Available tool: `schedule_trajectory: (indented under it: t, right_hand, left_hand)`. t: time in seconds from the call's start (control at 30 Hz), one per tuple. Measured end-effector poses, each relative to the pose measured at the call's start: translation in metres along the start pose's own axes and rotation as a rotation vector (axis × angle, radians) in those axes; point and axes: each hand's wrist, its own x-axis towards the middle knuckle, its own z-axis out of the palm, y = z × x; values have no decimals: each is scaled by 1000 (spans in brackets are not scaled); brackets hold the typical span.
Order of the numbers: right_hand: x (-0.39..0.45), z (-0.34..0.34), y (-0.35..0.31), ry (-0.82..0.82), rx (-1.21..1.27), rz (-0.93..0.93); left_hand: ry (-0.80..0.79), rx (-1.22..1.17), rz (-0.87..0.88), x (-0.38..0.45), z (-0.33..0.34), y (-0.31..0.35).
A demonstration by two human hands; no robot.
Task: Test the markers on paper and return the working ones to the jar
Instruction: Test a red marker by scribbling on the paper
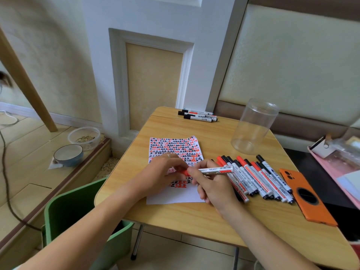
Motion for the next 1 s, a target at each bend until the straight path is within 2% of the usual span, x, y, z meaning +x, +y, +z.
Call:
schedule_trajectory:
  t: [0.3, 0.47, 0.6, 0.77, 1.0]
  right_hand:
    - [0, -5, -3, -46, 168, 33]
    - [3, -9, 2, 6, 183, 29]
    - [5, -13, -1, 9, 282, 49]
    - [1, -8, -4, -35, 151, 16]
    - [0, -5, 3, -103, -55, -20]
  left_hand:
    - [21, -89, -30, 0, -3, 6]
    - [11, -162, -37, -3, -6, 7]
    - [29, -288, -120, -5, -13, 8]
    - [44, -623, -155, -6, -16, 12]
    - [63, -672, -217, -5, -4, 7]
